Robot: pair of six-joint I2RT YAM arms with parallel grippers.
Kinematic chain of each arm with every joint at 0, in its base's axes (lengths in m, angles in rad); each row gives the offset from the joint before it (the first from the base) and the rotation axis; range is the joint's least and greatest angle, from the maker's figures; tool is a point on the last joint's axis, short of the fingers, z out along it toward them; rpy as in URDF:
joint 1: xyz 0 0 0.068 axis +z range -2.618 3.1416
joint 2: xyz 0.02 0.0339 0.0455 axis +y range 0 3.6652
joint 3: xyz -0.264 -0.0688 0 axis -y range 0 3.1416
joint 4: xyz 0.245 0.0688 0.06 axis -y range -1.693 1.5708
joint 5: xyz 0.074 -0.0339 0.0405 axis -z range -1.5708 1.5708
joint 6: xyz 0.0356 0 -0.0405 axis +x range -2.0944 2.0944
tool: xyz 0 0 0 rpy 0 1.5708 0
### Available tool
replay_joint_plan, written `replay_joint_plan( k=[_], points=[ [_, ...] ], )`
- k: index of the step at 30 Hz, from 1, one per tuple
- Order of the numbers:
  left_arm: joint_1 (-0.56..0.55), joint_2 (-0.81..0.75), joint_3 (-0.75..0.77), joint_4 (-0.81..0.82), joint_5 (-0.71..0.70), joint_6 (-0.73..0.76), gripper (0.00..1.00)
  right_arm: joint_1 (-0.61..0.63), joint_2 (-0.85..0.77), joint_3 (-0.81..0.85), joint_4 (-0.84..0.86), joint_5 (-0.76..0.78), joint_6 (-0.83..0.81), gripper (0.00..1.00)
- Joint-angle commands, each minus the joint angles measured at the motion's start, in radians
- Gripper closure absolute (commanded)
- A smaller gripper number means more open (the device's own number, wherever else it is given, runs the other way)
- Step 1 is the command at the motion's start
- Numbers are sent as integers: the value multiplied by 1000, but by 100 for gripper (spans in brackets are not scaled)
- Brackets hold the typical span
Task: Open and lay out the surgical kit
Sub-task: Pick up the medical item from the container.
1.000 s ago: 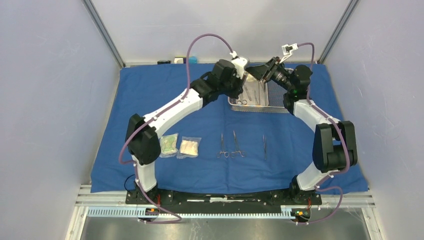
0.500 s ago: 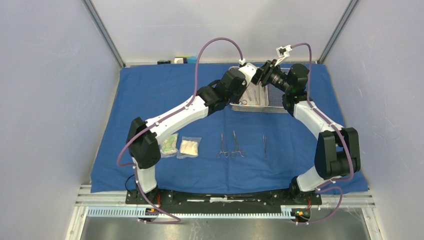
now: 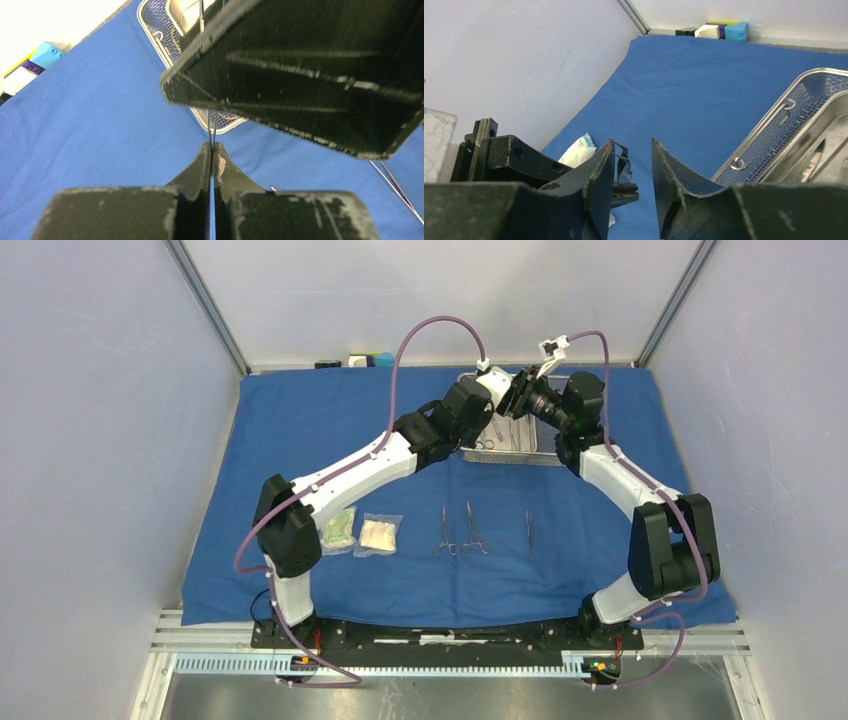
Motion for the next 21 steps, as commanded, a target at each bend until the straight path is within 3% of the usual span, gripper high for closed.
replay_joint_plan(
  k=[1, 7, 10, 11, 12, 15, 18, 21],
  points=[
    [-6, -1, 46, 40, -36, 33, 98, 15, 6, -20, 26, 9, 8, 66],
    [-6, -17, 18, 57, -43, 36, 97, 12, 5, -25, 86, -26, 26, 97],
    [-1, -39, -4, 75, -9, 36, 90, 4, 5, -25, 106, -38, 18, 100],
    [5, -47, -9, 73, 29, 32, 84, 1, 5, -27, 111, -42, 14, 100],
    [14, -58, -14, 70, 79, 24, 67, -3, 6, -29, 119, -48, 10, 100],
    [53, -97, -30, 59, 243, 8, 32, -13, 7, -31, 153, -69, 0, 100],
    [126, -137, -49, 55, 415, -24, 20, -16, 10, -37, 218, -113, 5, 100],
    [229, -166, -73, 79, 644, -104, 18, -16, 15, -46, 295, -162, 25, 100]
  ],
)
